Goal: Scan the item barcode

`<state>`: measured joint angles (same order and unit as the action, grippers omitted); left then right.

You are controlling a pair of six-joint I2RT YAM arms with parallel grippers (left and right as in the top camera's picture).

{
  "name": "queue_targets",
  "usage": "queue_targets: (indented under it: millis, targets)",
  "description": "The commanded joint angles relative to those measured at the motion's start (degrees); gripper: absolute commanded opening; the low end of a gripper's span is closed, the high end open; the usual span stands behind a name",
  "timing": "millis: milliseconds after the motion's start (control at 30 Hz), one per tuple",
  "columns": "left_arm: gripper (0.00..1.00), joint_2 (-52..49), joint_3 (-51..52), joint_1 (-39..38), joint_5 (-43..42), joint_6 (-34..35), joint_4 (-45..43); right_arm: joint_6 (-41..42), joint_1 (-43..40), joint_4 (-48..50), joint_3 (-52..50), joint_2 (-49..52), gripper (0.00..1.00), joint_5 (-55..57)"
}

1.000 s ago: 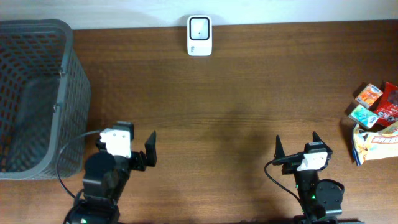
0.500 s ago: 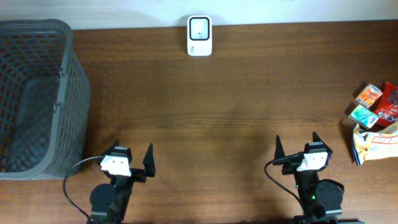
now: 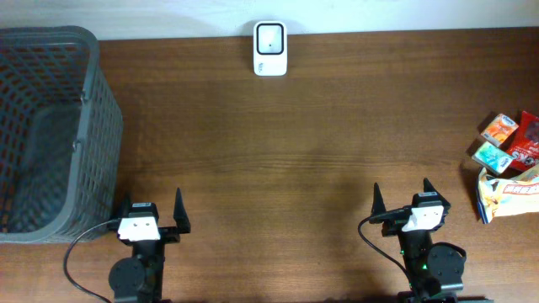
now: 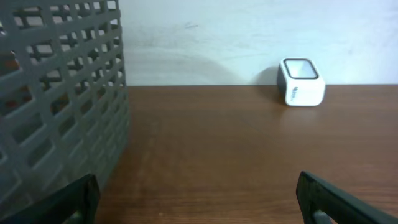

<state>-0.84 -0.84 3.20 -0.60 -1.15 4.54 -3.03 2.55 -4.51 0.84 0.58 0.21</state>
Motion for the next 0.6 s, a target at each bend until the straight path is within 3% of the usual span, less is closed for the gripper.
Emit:
queue_targets:
  millis: [0, 133, 300, 567]
  targets:
    - [0.99, 0.57, 0.37, 0.35, 1.9, -3.96, 0.28, 0.04, -0.33, -0.15, -0.52, -0.39, 0.98, 0.5]
    - [0.99, 0.57, 0.37, 0.33, 1.6, -3.32, 0.37, 0.04, -0.33, -0.15, -0.52, -0.39, 0.98, 0.48]
    - [0.99, 0.57, 0.37, 0.33, 1.68, 6.95, 0.39, 0.07, -0.33, -0.15, -0.52, -0.39, 0.98, 0.48]
    - [0.99, 0.57, 0.37, 0.33, 1.44, 5.4, 0.42, 0.04, -0.33, -0.15, -0.52, -0.39, 0.98, 0.48]
